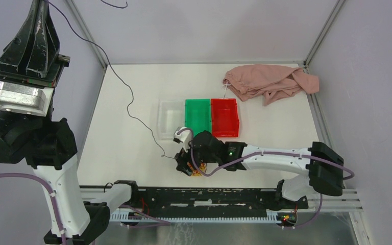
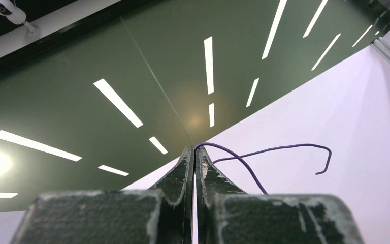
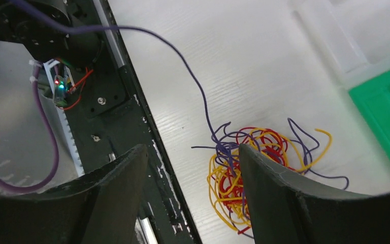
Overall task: Untangle the cables
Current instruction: Untie the cable.
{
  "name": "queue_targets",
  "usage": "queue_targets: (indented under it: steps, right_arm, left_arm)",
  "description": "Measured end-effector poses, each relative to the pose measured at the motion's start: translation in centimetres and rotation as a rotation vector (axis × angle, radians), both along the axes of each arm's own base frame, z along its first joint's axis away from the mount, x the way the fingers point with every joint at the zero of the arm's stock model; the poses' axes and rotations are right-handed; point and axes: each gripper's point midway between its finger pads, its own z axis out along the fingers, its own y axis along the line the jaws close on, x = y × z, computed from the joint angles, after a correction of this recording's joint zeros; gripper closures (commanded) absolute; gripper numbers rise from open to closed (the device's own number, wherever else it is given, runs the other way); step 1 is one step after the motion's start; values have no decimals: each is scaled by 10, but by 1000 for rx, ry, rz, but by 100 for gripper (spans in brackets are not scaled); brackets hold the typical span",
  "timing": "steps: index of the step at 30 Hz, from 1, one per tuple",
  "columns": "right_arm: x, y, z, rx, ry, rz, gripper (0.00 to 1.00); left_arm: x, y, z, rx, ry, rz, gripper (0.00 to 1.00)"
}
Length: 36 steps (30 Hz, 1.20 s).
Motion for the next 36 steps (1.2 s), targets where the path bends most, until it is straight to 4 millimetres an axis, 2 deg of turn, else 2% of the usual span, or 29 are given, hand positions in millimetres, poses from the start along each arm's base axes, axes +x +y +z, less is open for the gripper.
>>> queue_targets:
  steps: [4,8,10,13,14,16,20,23,25,28,30,31,33,35,36]
  right_arm:
    - [1,13,-26,-53,-17,59,29]
    - [12,24,-41,-95,-54,66,33]
    - [19,30,-46,-112,-80,57,43]
    - [28,35,-51,-128,-117,47,77]
    - [30,37,-53,-132,-122,44,84]
    - [33,40,-53,-136,-133,42,90]
    - [37,46,-49,-125,-147,35,93]
    - [40,44,-34,-86,-164,6,99]
    - [41,38,-17,-37,-174,-25,100]
    - [41,25,21,76,-191,-76,99]
    - [41,20,43,145,-195,-100,99]
    - [40,18,54,182,-193,-110,100]
    - [39,16,67,231,-184,-123,99]
    - [38,17,70,254,-167,-132,99]
    - [37,17,69,258,-155,-136,100]
  left_arm:
    - [1,-1,-2,5,9,-2,97]
    - [-1,-1,-2,9,8,-4,97]
    - [-2,-2,-2,9,7,-4,97]
    - [-2,-3,-3,17,12,-8,97]
    - [-1,-4,-4,20,16,-9,97]
    - [-1,-4,-6,25,26,-11,97]
    - [3,-4,-15,27,67,-11,97]
    - [14,-4,-38,26,165,-10,97]
    - [30,-2,-67,15,278,-1,97]
    - [62,3,-131,-6,501,19,97]
    - [87,5,-192,-22,690,29,97]
    - [101,5,-234,-25,814,27,97]
    - [115,1,-300,-18,1004,11,96]
    - [116,-10,-369,27,1196,-43,93]
    - [113,-16,-397,48,1278,-76,92]
